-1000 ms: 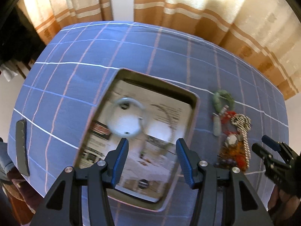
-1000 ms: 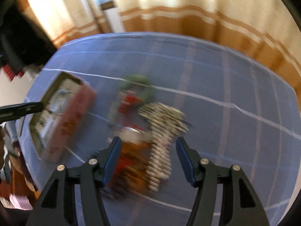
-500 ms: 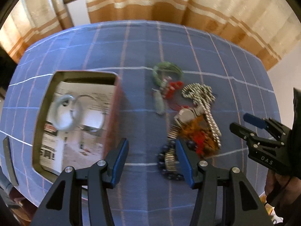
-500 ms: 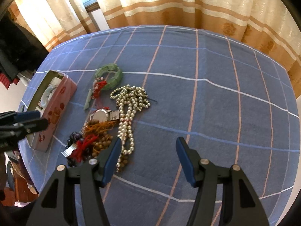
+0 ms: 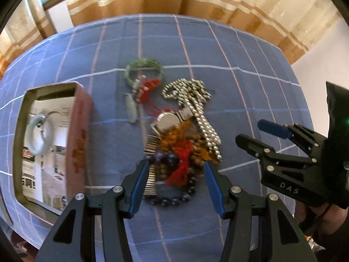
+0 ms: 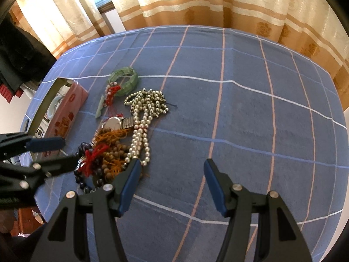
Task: Organize jewelry
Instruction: 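Grasp the red tasseled cord with the left gripper and lift it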
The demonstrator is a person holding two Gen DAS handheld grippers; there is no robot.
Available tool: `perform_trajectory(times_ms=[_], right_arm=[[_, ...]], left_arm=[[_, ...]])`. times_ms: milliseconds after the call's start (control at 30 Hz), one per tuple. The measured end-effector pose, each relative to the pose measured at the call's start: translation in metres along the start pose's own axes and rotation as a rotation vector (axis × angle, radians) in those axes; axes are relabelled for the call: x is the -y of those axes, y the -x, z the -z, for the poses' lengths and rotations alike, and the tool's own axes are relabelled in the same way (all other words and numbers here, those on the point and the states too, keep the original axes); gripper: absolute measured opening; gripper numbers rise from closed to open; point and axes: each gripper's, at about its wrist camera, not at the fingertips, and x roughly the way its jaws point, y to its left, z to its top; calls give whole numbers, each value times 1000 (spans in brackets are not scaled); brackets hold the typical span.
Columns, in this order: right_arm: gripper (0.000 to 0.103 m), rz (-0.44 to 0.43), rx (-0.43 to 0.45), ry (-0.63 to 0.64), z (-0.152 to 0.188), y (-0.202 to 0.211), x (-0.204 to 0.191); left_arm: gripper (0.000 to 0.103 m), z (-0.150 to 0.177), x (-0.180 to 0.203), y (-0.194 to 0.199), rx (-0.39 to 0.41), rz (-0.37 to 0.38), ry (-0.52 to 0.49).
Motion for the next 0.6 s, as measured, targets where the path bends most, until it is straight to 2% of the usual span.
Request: perform_trajectory(times_ms=[100, 200, 333, 433, 600], right_arm=[[63, 1, -1, 5, 3, 1, -2], [63, -2, -3, 6, 7, 2, -4], [63, -10, 7, 9, 9, 4, -4], [63, -14, 9, -9, 9, 3, -1], [63, -25, 18, -15, 1, 0, -2]], left_arm=[[52, 3, 5, -12, -28, 14, -14], [2, 3, 6, -30, -76, -3, -33], [1, -1, 1, -7, 2, -8, -30], [1, -5, -8, 25, 79, -10, -16], [1, -10, -25, 53, 132, -13, 39]])
